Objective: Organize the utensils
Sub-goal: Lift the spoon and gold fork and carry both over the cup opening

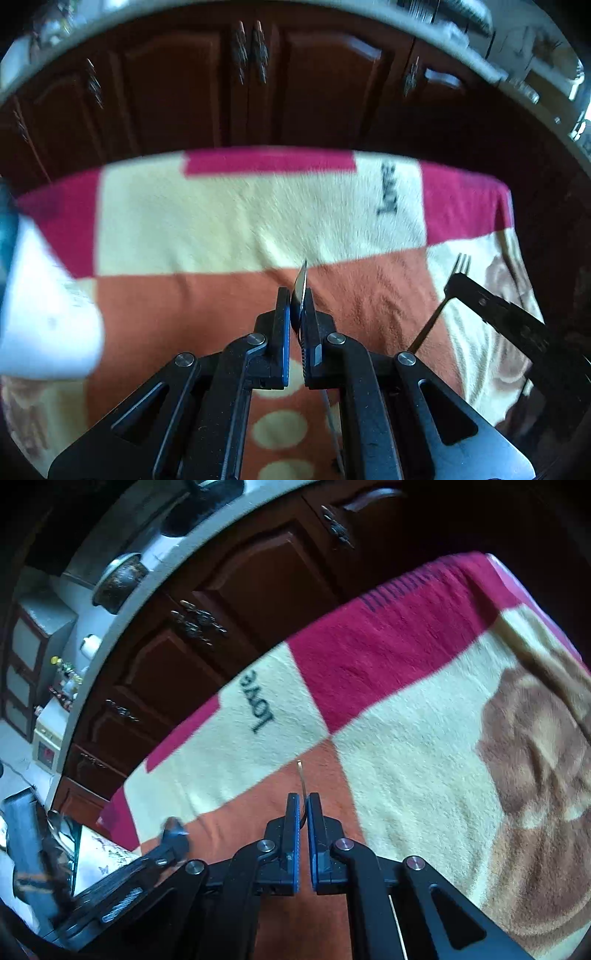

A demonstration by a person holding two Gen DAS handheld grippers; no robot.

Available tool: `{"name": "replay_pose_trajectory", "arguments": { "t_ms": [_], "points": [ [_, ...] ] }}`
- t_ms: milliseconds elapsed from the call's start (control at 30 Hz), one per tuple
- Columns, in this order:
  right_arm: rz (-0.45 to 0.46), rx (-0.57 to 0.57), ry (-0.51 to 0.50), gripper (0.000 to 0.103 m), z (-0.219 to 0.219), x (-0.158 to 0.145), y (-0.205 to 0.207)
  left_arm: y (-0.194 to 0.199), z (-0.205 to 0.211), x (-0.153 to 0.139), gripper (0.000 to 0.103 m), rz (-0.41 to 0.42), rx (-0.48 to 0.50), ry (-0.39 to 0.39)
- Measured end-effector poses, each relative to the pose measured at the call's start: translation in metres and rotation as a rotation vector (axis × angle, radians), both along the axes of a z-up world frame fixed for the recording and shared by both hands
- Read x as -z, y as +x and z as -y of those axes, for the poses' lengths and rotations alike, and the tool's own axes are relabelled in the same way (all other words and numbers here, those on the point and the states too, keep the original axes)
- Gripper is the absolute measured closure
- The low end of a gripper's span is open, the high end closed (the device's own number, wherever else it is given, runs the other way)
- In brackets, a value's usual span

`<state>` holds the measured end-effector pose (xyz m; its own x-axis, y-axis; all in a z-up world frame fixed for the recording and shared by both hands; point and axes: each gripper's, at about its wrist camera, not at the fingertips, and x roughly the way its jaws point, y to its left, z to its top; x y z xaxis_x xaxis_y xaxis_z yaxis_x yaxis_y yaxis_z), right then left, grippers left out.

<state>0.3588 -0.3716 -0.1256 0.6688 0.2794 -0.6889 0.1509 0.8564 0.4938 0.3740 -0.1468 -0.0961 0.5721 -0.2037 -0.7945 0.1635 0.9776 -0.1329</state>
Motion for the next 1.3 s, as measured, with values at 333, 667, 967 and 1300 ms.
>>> {"name": "replay_pose_trajectory", "arguments": {
  "t_ms": [333,667,967,1300],
  "points": [
    [0.268,-0.127,-0.172,0.101,-0.061,-0.057,-0.035,-0.084,-0.084,-0.069,0.099,0.251,-0.138,-0.066],
    [0.414,-0.171,-0.204,0.101,-0.110,-0.117,-0.082,-0.116,-0.179,-0.117,0.099,0.390,-0.249,-0.141],
    [0.528,-0.313,-0.268,0.101,-0.217,-0.182,-0.092,-0.098,-0.253,-0.144,0.099,0.547,-0.337,-0.127],
    [0.548,-0.375,-0.325,0.101,-0.307,-0.181,-0.060,-0.055,-0.289,-0.139,0.099,0.686,-0.351,-0.082]
  ]
}}
